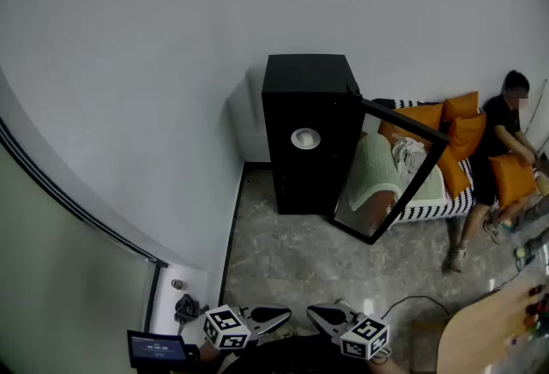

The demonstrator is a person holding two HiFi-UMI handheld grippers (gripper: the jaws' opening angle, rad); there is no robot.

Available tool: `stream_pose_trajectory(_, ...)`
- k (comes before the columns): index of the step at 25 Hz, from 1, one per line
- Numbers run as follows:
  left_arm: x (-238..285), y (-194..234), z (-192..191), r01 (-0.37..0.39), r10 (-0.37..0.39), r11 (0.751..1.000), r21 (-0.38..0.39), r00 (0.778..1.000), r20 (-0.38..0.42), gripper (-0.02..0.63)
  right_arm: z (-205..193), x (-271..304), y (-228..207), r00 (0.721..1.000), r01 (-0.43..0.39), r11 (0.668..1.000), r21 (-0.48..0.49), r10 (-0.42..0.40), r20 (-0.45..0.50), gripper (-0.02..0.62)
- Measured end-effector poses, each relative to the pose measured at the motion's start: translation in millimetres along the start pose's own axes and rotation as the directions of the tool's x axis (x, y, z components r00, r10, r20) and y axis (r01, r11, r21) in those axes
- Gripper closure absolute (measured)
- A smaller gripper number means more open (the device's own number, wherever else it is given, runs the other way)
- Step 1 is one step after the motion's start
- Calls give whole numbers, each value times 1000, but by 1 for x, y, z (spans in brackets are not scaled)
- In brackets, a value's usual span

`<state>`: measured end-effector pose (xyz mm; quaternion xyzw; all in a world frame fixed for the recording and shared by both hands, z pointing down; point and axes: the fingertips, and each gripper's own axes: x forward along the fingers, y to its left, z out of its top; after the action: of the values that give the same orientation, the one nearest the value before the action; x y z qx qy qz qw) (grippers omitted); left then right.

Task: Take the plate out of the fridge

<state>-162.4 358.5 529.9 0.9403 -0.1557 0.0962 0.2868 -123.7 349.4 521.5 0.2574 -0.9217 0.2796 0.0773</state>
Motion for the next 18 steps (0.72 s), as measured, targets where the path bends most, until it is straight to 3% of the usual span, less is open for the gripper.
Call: stream_pose_trajectory(18,1,1,-1,0,0,1000,-7,1000,4,607,0,-1,0,1000,-17,1000,0,17,10,591)
